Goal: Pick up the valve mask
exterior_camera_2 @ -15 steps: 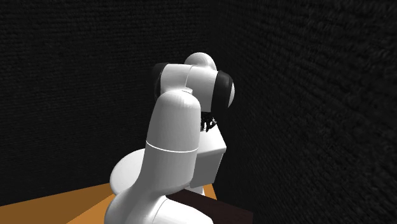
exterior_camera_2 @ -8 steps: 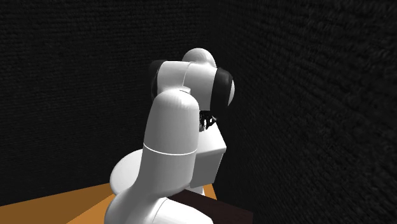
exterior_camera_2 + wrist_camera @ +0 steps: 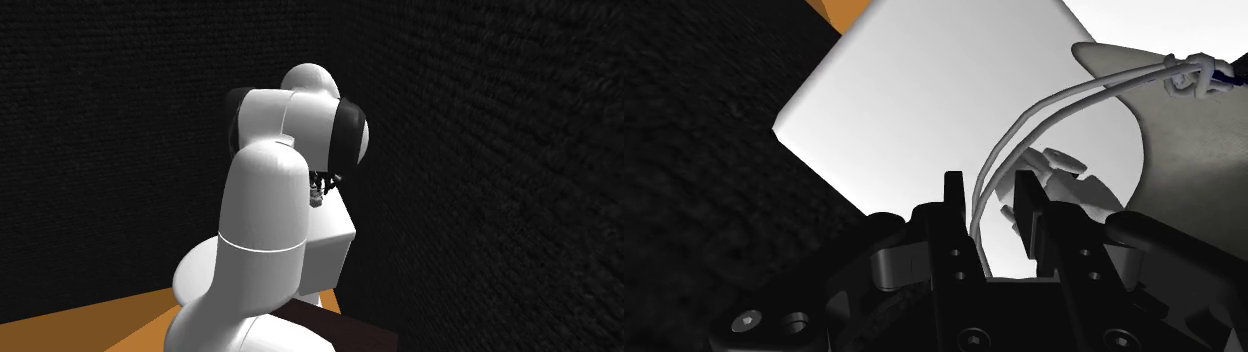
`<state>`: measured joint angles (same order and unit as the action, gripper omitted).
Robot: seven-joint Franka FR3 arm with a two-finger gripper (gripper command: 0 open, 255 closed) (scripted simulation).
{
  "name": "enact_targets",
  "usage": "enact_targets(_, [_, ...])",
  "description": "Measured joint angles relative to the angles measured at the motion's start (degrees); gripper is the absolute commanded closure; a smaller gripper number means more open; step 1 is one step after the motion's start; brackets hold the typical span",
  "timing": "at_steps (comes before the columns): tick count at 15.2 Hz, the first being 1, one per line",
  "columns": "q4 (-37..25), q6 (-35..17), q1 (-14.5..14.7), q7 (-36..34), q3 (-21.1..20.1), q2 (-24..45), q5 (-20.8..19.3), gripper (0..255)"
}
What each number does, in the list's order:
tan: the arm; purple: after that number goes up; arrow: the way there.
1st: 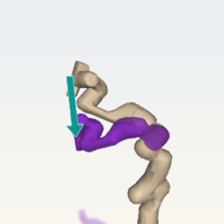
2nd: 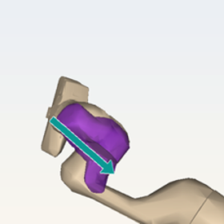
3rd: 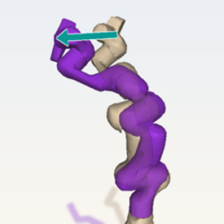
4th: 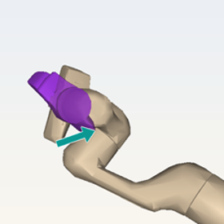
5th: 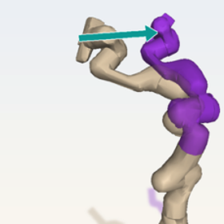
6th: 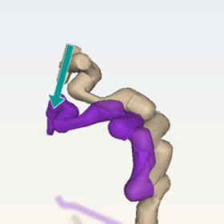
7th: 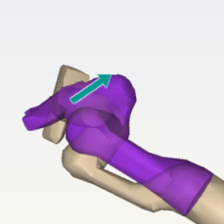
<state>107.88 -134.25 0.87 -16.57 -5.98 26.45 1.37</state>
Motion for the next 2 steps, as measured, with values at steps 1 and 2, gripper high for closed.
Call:
enact_targets(1, [-0.2, 0.7, 0.0, -0.1, 0.0, -0.5, 0.0, 255])
enact_targets(2, [-0.4, 1.0, 0.0, 0.0, 0.0, -0.6, 0.0, 255])
